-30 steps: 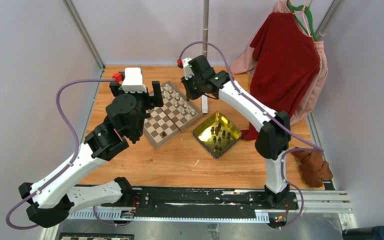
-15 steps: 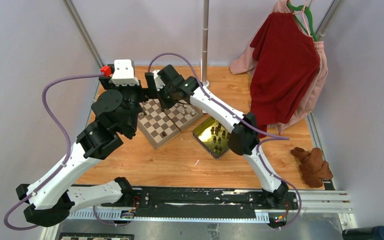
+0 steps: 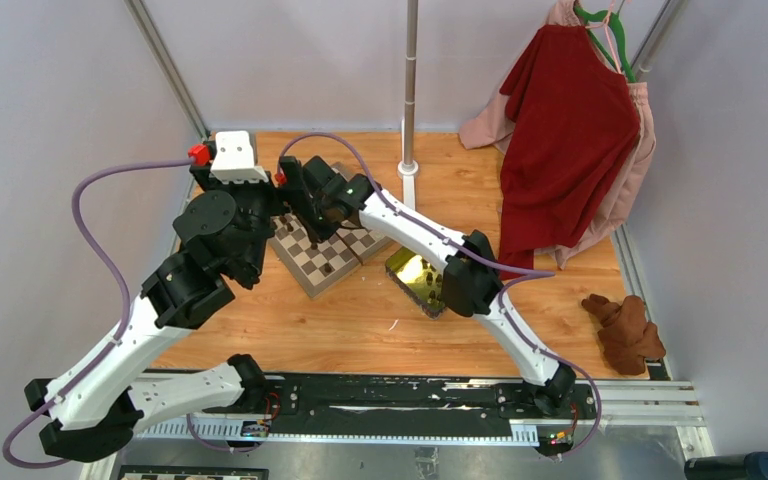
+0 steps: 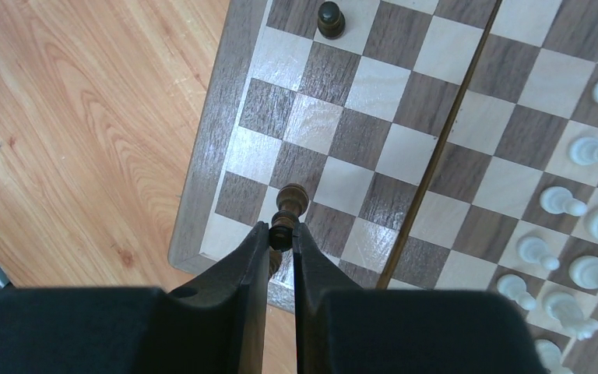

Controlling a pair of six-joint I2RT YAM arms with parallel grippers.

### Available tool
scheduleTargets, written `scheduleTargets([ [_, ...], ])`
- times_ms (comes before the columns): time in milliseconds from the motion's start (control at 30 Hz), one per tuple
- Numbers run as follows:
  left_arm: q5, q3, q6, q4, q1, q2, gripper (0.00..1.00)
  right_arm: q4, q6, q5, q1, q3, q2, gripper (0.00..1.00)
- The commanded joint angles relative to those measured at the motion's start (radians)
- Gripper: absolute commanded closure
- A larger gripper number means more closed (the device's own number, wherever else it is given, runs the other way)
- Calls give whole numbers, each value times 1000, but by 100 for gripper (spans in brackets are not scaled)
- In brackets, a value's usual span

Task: Set up the chess pieces on the board
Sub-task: Place the chess piece on the chessboard.

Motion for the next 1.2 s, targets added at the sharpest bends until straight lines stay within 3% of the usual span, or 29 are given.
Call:
scheduleTargets([
  [0,7,-9,-27,-26,-6,-13,0,-9,22,4,17,37,43,100],
  [333,0,-50,-48,-48,-6,-50,0,9,27,11,19,35,77,99],
  [433,-4,-54,-48,-53,-6,-50,0,16,24,8,18,35,78,92],
  [667,-7,-60,-60,-54,-6,-47,0,16,11,6,18,33,71,66],
  [800,-3,-55,-62,-53,-6,-39,0,20,2,6,18,31,62,61],
  [1167,-33,-28,-44,-55,-6,-26,0,73,-14,33,-3,-39,-56,59],
])
